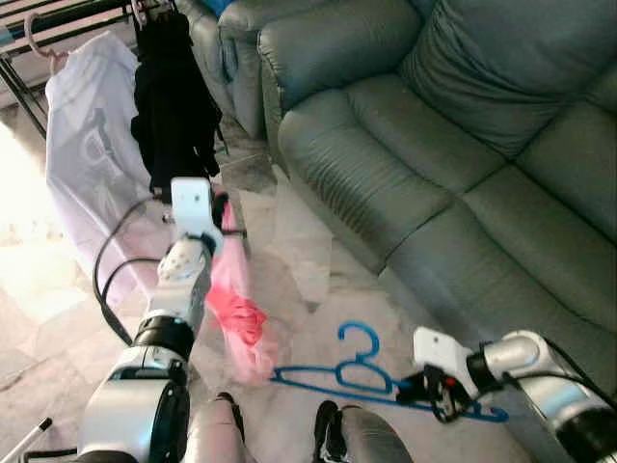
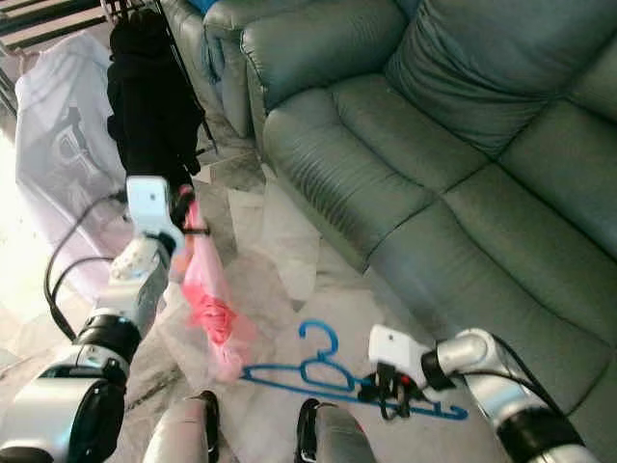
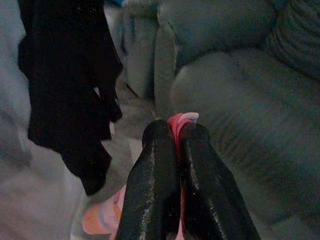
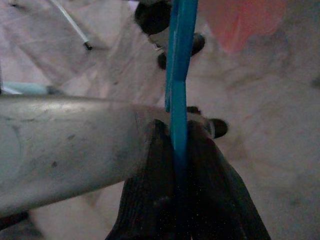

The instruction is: Hang hanger

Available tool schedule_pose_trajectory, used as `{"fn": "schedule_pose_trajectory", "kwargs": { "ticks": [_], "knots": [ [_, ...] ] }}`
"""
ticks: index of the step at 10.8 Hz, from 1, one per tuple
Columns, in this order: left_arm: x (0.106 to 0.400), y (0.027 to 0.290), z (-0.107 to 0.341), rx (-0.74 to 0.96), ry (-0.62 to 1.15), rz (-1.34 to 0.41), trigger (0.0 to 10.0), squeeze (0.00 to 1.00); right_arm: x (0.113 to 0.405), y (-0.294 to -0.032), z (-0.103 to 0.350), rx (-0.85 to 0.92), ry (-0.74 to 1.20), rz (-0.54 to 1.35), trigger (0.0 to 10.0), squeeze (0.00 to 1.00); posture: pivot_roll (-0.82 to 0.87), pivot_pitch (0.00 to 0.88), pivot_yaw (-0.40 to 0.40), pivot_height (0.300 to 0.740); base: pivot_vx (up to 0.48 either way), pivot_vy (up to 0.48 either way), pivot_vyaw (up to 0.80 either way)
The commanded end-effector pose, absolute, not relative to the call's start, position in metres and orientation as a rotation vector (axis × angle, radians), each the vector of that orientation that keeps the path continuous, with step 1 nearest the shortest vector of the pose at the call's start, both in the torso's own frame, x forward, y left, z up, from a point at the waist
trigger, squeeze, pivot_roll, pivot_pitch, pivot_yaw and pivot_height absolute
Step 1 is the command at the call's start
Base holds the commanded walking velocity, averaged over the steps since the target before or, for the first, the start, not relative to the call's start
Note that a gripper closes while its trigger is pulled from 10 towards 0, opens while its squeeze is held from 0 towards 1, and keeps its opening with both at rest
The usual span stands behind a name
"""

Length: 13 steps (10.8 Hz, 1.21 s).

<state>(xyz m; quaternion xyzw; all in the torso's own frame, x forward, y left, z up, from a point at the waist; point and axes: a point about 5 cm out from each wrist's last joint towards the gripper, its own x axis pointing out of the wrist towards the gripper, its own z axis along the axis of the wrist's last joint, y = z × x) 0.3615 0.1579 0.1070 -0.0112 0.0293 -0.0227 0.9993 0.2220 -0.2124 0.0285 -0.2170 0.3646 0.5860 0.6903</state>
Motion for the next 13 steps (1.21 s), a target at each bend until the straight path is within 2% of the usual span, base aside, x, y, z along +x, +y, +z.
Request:
{"fn": "schedule_pose_trajectory", "kwargs": {
  "ticks": [1, 2, 3, 5, 7, 8, 9, 10, 11, 12, 13],
  "knots": [
    [0.363, 0.144, 0.113, 0.013, 0.040, -0.131, 10.0, 0.00, 0.244, -0.210, 0.026, -0.590, 0.697, 1.129, 10.0, 0.00, -0.04, 0.158, -0.071, 0.740, 0.000, 0.000, 0.00],
    [0.360, 0.140, 0.106, 0.041, 0.067, -0.165, 10.0, 0.00, 0.261, -0.210, 0.031, -0.644, 0.615, 0.992, 10.0, 0.00, -0.05, 0.159, -0.067, 0.740, 0.000, 0.000, 0.00],
    [0.354, 0.140, 0.095, 0.120, 0.090, -0.167, 10.0, 0.00, 0.267, -0.194, 0.043, -0.534, 0.466, 0.998, 10.0, 0.00, -0.04, 0.162, -0.067, 0.740, 0.000, 0.000, 0.00],
    [0.360, 0.152, 0.116, -0.003, -0.025, -0.028, 10.0, 0.00, 0.271, -0.198, 0.038, -0.497, 0.493, 0.895, 10.0, 0.00, -0.04, 0.165, -0.063, 0.740, 0.000, 0.000, 0.00],
    [0.361, 0.153, 0.118, -0.003, -0.032, -0.049, 10.0, 0.00, 0.277, -0.203, 0.029, -0.437, 0.525, 0.769, 10.0, 0.00, -0.04, 0.166, -0.059, 0.740, 0.000, 0.000, 0.00],
    [0.358, 0.154, 0.104, 0.101, 0.052, -0.050, 10.0, 0.00, 0.263, -0.196, 0.023, -0.350, 0.576, 0.889, 10.0, 0.00, -0.04, 0.166, -0.057, 0.740, 0.000, 0.000, 0.00],
    [0.355, 0.159, 0.096, 0.163, 0.074, 0.001, 10.0, 0.00, 0.247, -0.196, 0.018, -0.377, 0.649, 1.010, 10.0, 0.00, -0.05, 0.171, -0.058, 0.740, 0.000, 0.000, 0.00],
    [0.357, 0.161, 0.107, 0.046, 0.005, 0.051, 10.0, 0.00, 0.234, -0.201, 0.013, -0.395, 0.723, 1.091, 10.0, 0.00, -0.05, 0.171, -0.058, 0.740, 0.000, 0.000, 0.00],
    [0.358, 0.160, 0.111, 0.022, -0.016, 0.041, 10.0, 0.00, 0.239, -0.205, 0.012, -0.420, 0.716, 1.041, 10.0, 0.00, -0.04, 0.171, -0.063, 0.740, 0.000, 0.000, 0.00],
    [0.358, 0.154, 0.108, 0.037, -0.002, -0.015, 10.0, 0.00, 0.258, -0.201, 0.016, -0.267, 0.657, 0.889, 10.0, 0.00, -0.04, 0.168, -0.061, 0.740, 0.000, 0.000, 0.00],
    [0.355, 0.152, 0.103, 0.055, 0.012, -0.038, 10.0, 0.00, 0.253, -0.192, 0.018, -0.173, 0.654, 0.960, 10.0, 0.00, -0.04, 0.168, -0.061, 0.740, 0.000, 0.000, 0.00]
  ]
}}
